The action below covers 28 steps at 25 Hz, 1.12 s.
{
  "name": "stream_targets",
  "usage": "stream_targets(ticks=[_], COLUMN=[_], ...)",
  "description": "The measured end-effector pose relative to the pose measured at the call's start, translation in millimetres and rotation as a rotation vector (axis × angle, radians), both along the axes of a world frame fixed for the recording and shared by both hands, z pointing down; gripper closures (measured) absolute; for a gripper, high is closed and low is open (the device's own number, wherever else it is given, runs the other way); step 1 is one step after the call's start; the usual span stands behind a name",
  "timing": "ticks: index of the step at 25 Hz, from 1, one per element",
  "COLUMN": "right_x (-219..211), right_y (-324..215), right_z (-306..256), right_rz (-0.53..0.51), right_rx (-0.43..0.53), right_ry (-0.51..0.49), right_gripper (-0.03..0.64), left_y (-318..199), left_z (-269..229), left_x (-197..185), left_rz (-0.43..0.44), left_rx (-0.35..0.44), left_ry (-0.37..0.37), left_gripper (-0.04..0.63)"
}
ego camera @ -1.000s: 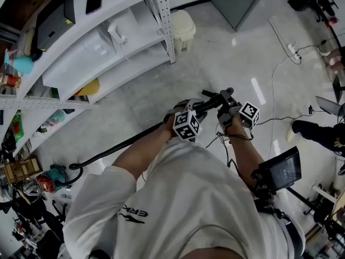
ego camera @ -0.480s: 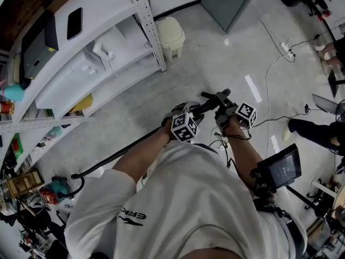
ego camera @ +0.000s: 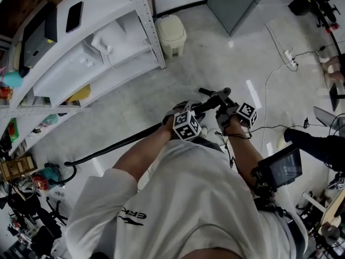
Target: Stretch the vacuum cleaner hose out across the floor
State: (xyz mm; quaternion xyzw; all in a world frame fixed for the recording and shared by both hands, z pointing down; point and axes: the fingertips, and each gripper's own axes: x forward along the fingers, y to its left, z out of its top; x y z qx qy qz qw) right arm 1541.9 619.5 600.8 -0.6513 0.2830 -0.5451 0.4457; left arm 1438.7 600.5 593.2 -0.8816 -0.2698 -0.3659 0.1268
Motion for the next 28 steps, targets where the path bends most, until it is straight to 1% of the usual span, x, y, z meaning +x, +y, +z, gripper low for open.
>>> stream_targets(ticks=[4, 11, 20, 28], right_x=[10, 22, 39, 62], right_y=[20, 52, 87, 122], right_z=[4, 18, 26, 25], right_rz=[-0.044, -0.083, -0.068, -0.034], right_rx=[-0.020, -0.040, -0.019, 0.013], right_ry=[0.001, -0.007, -0.016, -0.009], right_gripper=[0.391, 0.391, 0.390, 0.390], left_y=[24, 57, 93, 126], left_z=[5, 19, 25, 19], left_x=[9, 22, 40, 64], left_rz=[-0.030, -0.041, -0.018, 0.009], left_rx=[-0.007, 0.009, 0.024, 0.044], left_ry=[-0.013, -0.039, -0.046, -0.012], left_gripper=[0.422, 0.422, 0.422, 0.421])
